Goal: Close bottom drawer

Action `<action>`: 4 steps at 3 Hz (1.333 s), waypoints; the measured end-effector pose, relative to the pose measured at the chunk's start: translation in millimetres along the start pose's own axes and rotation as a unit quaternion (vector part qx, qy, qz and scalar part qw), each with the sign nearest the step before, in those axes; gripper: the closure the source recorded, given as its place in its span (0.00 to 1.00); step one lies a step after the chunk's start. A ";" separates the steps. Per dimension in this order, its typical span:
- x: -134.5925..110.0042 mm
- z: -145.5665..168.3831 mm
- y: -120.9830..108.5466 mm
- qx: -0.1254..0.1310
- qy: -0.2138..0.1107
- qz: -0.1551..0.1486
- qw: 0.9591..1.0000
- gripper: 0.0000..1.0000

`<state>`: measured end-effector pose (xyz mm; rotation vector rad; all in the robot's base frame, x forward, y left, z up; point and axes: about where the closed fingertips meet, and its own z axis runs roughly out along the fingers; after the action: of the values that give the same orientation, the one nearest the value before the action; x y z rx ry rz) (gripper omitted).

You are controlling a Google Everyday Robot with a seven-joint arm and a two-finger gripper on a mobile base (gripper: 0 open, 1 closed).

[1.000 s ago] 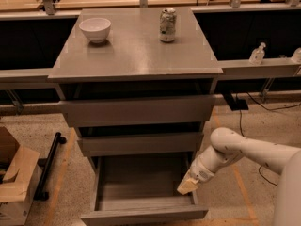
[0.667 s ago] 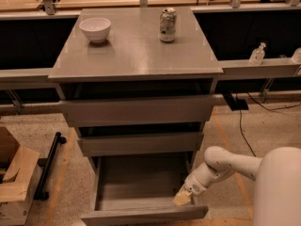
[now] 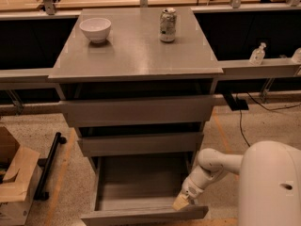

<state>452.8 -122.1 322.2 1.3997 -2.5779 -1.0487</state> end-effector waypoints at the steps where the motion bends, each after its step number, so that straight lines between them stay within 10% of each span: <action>1: 21.0 26.6 -27.2 0.010 0.024 0.032 0.999 1.00; 4: 63.7 92.0 -80.9 0.010 0.050 0.080 0.996 1.00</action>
Offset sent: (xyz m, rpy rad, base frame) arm 0.0042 -0.0338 -0.1410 -0.1601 0.0807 -0.0817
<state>444.4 -149.9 187.2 1.1939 -2.5839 -0.9092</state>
